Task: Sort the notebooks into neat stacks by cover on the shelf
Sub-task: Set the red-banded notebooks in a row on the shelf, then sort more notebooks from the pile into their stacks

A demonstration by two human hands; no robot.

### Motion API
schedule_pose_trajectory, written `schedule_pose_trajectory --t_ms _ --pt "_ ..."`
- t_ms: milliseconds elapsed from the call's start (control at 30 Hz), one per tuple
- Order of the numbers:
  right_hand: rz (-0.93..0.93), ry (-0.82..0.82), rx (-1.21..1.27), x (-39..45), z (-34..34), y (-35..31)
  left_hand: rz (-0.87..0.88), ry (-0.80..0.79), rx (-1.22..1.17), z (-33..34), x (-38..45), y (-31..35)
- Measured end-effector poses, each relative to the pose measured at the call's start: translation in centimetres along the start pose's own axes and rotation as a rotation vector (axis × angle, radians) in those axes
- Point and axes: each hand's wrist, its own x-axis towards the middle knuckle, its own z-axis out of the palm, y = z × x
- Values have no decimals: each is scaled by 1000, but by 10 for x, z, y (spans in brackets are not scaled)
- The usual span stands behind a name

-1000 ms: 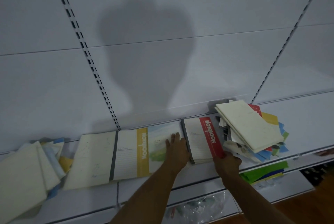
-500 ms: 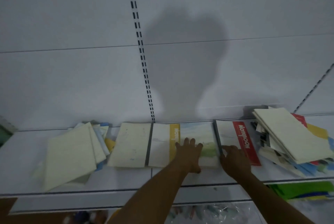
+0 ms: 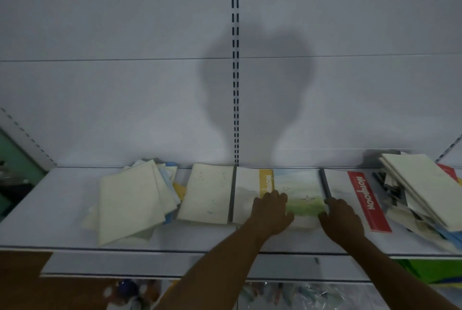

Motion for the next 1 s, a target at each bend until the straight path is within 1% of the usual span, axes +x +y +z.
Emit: schedule_pose_trajectory --t_ms 133,267,333,433,500,600,767,900,1000 --pt "-168 7 21 6 -6 -49 -155 107 -80 -43 -24 -29" --pt "-355 -55 86 19 -18 -125 -357 255 -114 -90 -70 -70" --pt "-501 -74 91 14 -24 -170 -457 260 -70 -111 -104 -87" --pt "-716 -85 76 -8 -29 -239 -578 256 126 -135 -158 -110" --pt "-856 -84 27 -31 -28 -279 -666 253 216 -143 -197 -122" --pt "-1013 -96 -56 -67 -24 -329 -787 211 275 -147 -254 -135" --pt "-1138 -174 -66 -125 -16 -390 -946 234 262 -146 -329 -149" --pt "-1238 -153 -94 -171 -10 -435 -1049 271 195 -144 -383 -169" --pt "-1286 -164 -111 -204 -3 -470 -1110 267 147 -145 -421 -192"
